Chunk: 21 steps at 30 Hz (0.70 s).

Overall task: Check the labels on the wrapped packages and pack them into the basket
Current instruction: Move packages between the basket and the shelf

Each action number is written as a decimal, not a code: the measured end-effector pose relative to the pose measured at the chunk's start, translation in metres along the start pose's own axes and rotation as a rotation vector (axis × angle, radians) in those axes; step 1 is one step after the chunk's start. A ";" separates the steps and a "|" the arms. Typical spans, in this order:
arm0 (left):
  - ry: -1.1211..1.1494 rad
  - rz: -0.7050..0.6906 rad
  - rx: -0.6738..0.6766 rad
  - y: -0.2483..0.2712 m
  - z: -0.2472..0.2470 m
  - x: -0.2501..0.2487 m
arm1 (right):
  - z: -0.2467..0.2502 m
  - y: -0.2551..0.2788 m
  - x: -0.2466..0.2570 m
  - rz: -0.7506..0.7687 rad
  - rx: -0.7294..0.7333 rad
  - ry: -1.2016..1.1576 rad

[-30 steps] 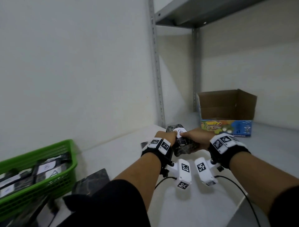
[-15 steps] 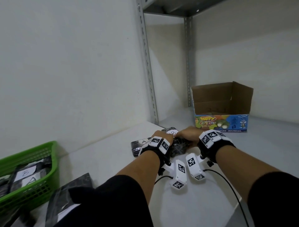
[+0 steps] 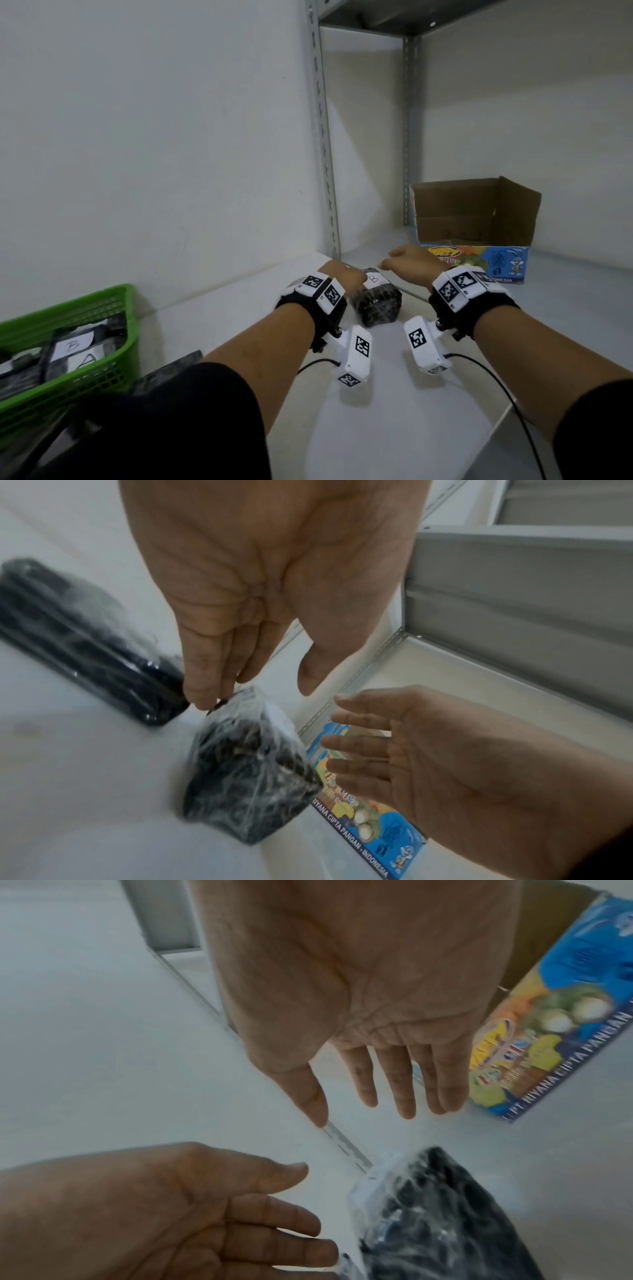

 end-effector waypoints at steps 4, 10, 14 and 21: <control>-0.152 -0.046 -0.010 0.034 0.056 -0.005 | 0.001 0.031 0.041 0.129 -0.006 0.073; -0.391 -0.043 -0.077 0.094 0.159 0.015 | -0.040 0.102 0.116 0.339 0.075 0.147; -0.420 -0.044 -0.177 0.144 0.226 0.023 | -0.081 0.151 0.162 0.448 0.174 0.210; -0.641 -0.001 -0.254 0.243 0.304 0.089 | -0.156 0.246 0.229 0.657 0.379 0.279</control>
Point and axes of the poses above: each hand's wrist, its own y-axis away from the middle knuckle, its own z-axis out of the back of the hand, x = y × z, the point moved 3 cm from there along -y, towards the middle knuckle, and after that the axes turned 1 degree about x, right-handed, at the moved point
